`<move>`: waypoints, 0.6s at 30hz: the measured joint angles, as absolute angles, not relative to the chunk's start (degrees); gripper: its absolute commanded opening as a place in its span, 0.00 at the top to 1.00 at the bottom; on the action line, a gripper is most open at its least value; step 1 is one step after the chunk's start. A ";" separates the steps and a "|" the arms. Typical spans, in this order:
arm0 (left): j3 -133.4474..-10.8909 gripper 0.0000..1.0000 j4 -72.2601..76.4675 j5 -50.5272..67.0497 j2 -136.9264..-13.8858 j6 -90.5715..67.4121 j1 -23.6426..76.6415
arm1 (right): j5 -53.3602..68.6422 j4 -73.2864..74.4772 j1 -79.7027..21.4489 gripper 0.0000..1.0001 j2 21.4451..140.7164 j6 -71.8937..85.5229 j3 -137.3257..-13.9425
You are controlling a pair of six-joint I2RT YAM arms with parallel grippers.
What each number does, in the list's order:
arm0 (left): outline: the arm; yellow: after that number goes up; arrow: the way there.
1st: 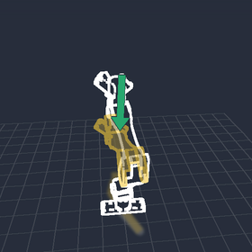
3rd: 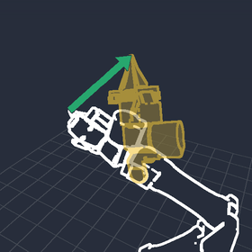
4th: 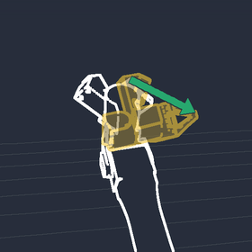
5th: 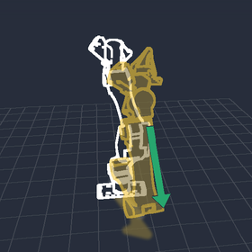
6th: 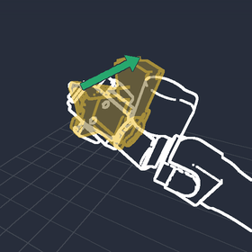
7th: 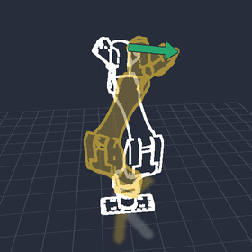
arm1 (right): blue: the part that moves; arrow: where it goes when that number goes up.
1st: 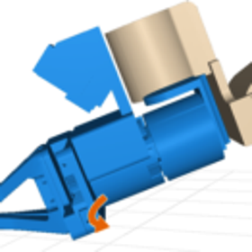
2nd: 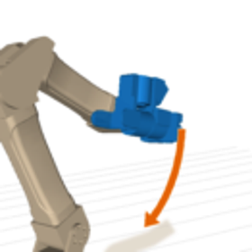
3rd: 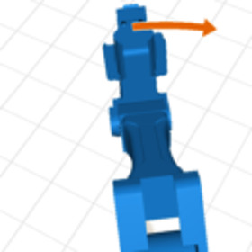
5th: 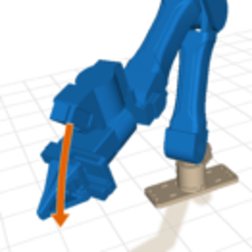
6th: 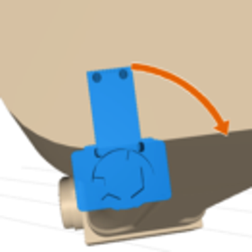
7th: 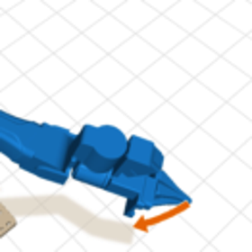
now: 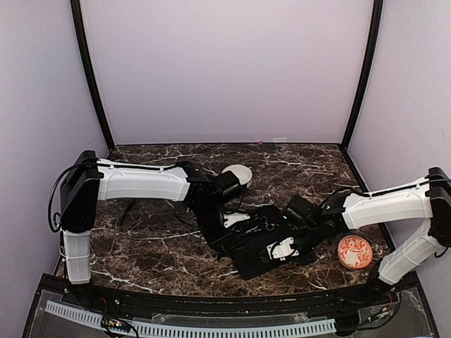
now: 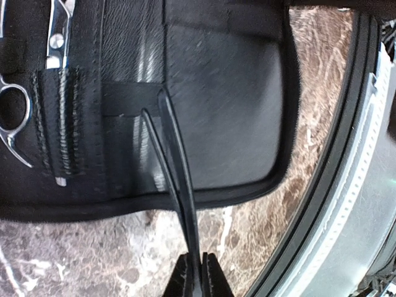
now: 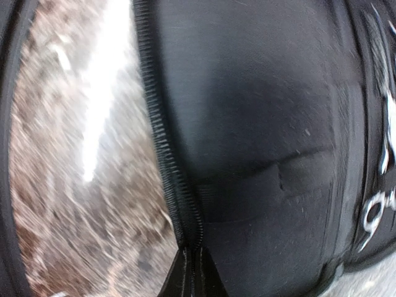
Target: Sort the hair-cutting tools
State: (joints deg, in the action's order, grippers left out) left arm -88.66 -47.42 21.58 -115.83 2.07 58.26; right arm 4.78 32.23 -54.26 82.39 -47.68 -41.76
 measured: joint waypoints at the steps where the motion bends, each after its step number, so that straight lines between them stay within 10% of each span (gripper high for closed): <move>1: -88.66 0.99 -47.66 21.54 -115.44 2.63 58.24 | 4.99 32.21 -55.24 1.00 82.74 -47.22 -42.11; 6: -88.66 0.99 -49.21 21.19 -114.41 5.45 58.24 | 6.00 32.01 -60.23 1.00 83.37 -44.60 -43.33; 13: -90.48 0.99 -52.10 20.08 -115.04 8.69 58.30 | 5.26 33.45 -60.82 0.66 80.95 -42.26 -43.27; 18: -94.61 0.99 -53.41 19.57 -116.90 9.89 59.22 | 5.85 36.53 -56.86 0.62 69.54 -41.63 -44.93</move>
State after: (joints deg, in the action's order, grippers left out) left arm -94.61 -53.41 19.57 -116.90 9.89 59.22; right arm 5.85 36.53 -56.86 69.54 -41.63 -44.93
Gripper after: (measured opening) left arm 0.023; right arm 0.371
